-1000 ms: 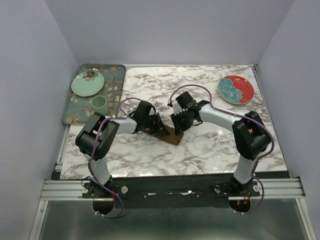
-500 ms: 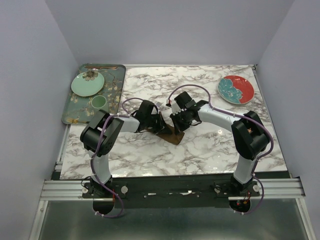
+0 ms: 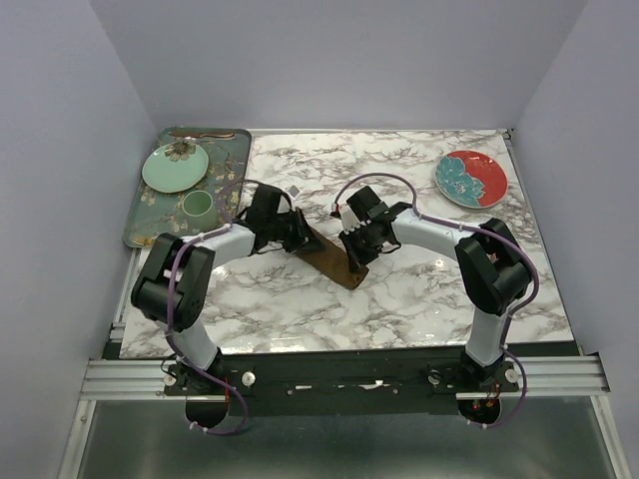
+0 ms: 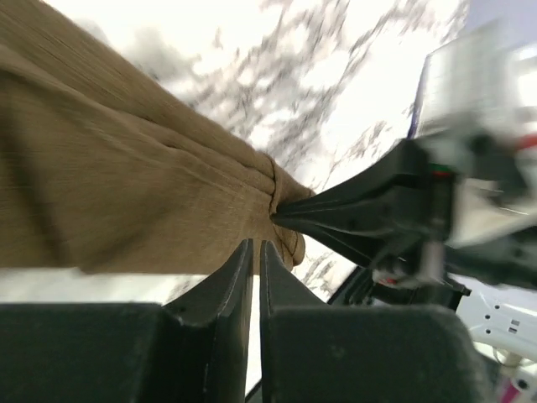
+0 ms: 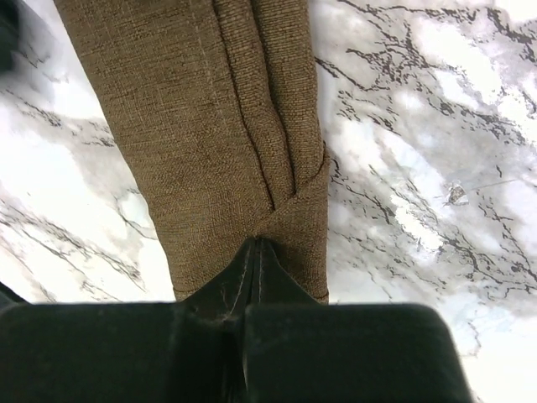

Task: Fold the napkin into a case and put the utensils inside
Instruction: Stuff the top corner of the smaller-rectangle-folded napkin into the folded napkin.

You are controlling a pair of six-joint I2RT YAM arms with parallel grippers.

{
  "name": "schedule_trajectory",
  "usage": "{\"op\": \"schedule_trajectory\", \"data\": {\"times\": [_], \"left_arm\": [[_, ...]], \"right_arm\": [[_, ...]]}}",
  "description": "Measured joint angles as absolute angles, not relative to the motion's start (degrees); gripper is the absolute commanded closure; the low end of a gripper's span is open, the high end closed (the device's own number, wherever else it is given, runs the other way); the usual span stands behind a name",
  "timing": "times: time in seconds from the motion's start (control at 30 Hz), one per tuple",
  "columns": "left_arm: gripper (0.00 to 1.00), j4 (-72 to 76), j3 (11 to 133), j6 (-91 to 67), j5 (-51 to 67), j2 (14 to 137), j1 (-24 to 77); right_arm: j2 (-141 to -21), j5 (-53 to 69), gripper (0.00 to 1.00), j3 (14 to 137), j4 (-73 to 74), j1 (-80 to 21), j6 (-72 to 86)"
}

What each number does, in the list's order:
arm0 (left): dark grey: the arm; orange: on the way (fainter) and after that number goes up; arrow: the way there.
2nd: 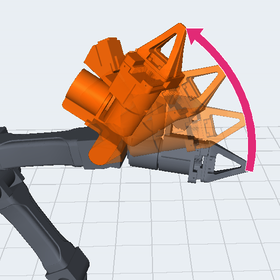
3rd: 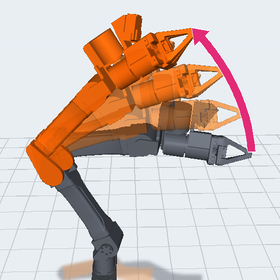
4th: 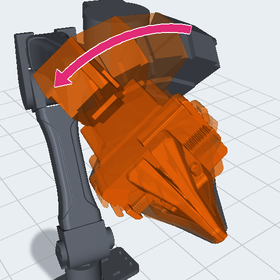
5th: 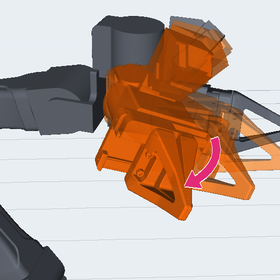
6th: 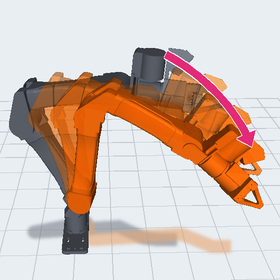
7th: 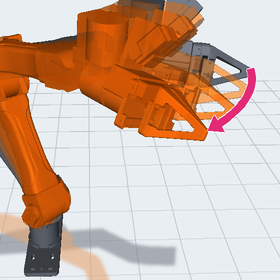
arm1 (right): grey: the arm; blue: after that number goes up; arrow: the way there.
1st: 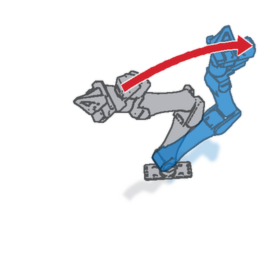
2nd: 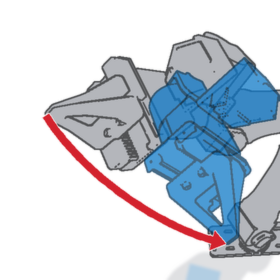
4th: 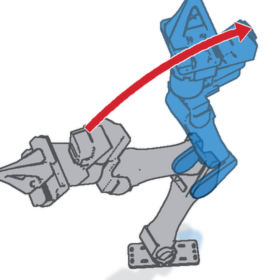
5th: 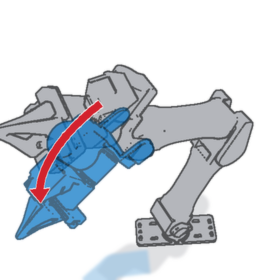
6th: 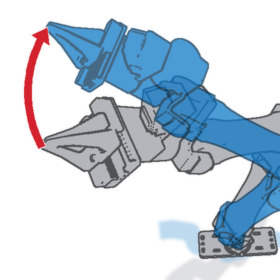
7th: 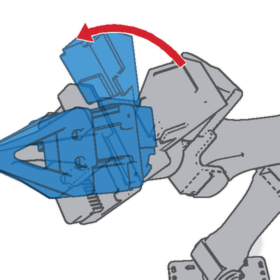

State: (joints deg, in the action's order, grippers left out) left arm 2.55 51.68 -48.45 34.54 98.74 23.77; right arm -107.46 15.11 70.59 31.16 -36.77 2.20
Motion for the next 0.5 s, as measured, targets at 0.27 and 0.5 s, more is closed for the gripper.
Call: {"op": "schedule_trajectory", "data": {"times": [0.27,0.5], "left_arm": [[0.89,-2.22,54.37,-37.28,41.91,91.74,14.61],[0.90,8.10,54.65,-41.43,50.46,101.06,14.74]], "right_arm": [[-107.13,15.33,0.94,70.39,31.59,-36.77,-6.22],[-106.76,15.29,0.94,70.19,32.16,-36.80,-13.80]]}}
